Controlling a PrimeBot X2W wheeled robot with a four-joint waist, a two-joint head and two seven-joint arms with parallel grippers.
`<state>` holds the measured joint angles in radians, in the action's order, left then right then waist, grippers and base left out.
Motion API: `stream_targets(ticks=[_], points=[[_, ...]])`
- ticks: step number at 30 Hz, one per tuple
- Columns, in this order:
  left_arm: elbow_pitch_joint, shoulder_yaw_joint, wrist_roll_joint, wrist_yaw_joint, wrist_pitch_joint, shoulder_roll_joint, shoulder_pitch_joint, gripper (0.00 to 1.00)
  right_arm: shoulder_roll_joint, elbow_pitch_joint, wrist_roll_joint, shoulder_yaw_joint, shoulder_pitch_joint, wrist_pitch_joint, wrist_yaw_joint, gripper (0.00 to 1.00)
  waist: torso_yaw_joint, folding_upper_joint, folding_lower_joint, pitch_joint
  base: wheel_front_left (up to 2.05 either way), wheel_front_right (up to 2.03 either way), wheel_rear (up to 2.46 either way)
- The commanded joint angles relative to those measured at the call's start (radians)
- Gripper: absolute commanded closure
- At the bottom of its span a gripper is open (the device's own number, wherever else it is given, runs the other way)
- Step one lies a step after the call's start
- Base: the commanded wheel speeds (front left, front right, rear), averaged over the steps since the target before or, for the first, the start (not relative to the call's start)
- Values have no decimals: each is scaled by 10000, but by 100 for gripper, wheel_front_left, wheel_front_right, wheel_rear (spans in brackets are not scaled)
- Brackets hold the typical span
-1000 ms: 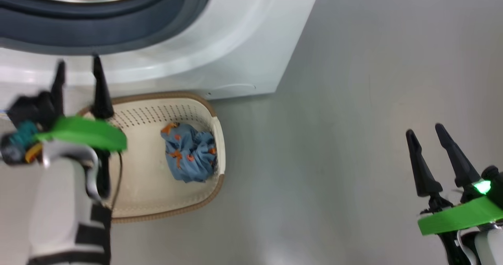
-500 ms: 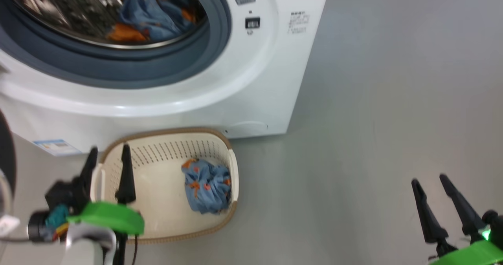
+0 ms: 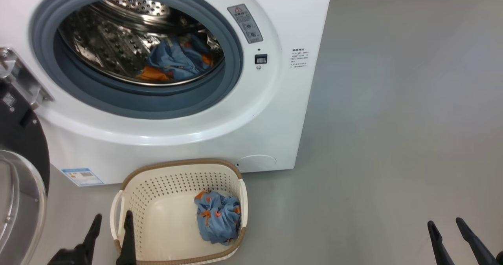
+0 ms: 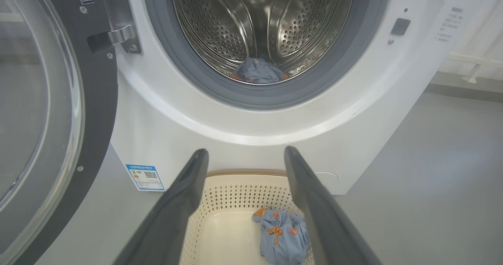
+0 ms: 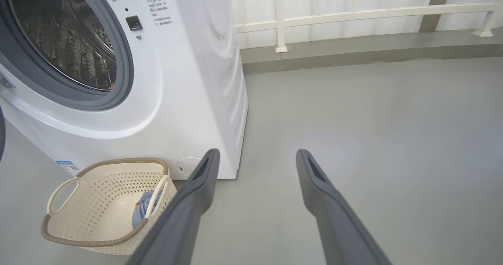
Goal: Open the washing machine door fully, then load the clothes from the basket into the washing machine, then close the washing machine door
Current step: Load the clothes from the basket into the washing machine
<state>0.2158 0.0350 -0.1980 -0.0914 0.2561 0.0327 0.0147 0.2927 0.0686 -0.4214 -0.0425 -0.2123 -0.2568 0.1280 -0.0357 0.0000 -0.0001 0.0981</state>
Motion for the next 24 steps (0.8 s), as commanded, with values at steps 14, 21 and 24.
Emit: stream_targets(ticks=[14,21,24], points=[[-1077,490,-110,277,57,176,813,0,157,-298,132,146,-116,-49,27,0,30,0,2,-195,0,0,0],[-1068,436,-121,289,57,176,654,0,154,-313,136,217,66,-49,27,0,47,0,2,-53,0,0,0],[-907,356,-210,290,57,176,579,0,110,-288,134,257,173,-49,27,0,36,0,2,8,0,0,0]])
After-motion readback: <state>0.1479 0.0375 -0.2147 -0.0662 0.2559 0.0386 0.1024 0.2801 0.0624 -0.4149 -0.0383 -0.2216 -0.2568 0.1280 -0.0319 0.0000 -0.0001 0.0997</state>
